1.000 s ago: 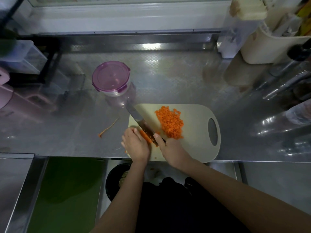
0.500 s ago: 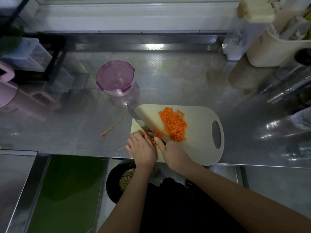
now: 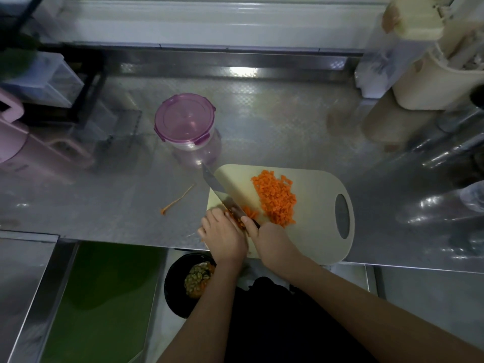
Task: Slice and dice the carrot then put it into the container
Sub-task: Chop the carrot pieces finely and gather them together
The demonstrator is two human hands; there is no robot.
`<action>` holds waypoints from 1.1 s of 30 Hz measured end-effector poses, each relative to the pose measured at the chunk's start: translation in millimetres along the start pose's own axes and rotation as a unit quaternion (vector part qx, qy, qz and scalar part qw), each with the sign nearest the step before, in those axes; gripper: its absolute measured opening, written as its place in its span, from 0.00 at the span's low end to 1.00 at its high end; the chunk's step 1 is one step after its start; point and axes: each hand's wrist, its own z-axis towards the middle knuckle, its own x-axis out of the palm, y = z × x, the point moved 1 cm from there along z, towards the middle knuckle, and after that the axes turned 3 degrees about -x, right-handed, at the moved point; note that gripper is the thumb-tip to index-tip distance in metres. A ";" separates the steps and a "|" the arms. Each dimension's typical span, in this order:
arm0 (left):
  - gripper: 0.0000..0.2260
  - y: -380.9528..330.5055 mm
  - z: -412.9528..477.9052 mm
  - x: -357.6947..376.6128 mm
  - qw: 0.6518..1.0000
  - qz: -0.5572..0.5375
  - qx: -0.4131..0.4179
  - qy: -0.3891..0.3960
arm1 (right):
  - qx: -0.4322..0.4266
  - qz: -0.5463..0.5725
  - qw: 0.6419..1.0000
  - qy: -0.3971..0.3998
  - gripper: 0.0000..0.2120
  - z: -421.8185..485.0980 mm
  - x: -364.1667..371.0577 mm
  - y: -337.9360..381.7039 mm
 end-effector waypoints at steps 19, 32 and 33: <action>0.06 -1.6 -0.6 -3.6 0.998 0.031 0.027 -0.046 | -0.030 0.021 0.999 0.000 0.24 -10.5 -2.8 -8.2; 0.05 -1.9 -0.8 -2.7 0.998 0.051 0.030 0.000 | -0.016 -0.092 0.995 0.028 0.28 -8.9 -3.8 11.1; 0.06 -1.8 -1.2 -4.1 0.998 0.056 0.028 0.011 | -0.005 -0.099 0.995 0.021 0.28 -7.5 -2.1 12.0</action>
